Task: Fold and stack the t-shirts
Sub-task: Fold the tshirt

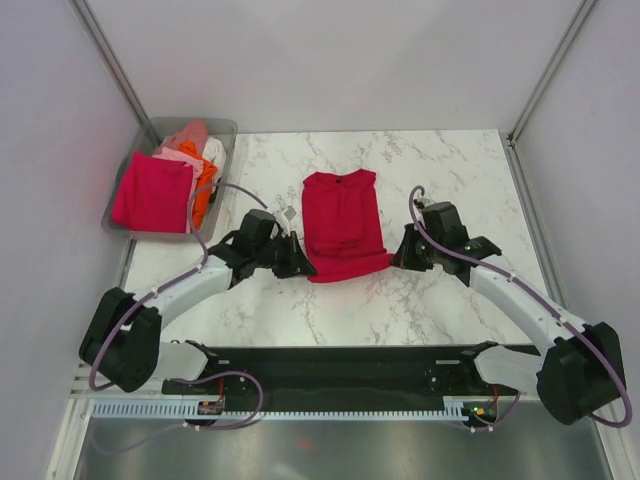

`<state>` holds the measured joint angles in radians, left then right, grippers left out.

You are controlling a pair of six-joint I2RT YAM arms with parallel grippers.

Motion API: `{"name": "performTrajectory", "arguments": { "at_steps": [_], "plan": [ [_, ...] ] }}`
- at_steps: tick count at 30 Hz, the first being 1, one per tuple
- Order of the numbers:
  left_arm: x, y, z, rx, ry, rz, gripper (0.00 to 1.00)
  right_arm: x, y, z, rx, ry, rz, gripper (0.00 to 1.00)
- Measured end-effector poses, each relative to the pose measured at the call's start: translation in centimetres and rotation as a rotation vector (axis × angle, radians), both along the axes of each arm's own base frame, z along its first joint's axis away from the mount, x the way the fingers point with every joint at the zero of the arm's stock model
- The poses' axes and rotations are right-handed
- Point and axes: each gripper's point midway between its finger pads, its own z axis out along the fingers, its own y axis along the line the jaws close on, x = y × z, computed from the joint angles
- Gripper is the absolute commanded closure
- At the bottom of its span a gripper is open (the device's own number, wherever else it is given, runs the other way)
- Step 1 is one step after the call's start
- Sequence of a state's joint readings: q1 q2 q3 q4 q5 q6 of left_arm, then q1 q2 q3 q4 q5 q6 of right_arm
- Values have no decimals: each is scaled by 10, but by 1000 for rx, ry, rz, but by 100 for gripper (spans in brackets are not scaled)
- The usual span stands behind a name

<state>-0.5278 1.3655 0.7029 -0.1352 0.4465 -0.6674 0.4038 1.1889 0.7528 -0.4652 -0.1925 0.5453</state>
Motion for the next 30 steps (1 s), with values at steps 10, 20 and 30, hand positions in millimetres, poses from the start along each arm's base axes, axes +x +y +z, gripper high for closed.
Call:
{"name": "performTrajectory", "arguments": {
  "at_steps": [10, 20, 30],
  "plan": [
    [-20, 5, 22, -46, -56, -4, 98, -19, 1, 23, 56, -86, 22, 100],
    [-86, 22, -41, 10, 106, -24, 98, -89, 6, -43, 78, 98, 92, 100],
    [-82, 19, -25, -33, 71, -4, 98, -78, 9, -16, 87, 43, 84, 100]
  ]
}}
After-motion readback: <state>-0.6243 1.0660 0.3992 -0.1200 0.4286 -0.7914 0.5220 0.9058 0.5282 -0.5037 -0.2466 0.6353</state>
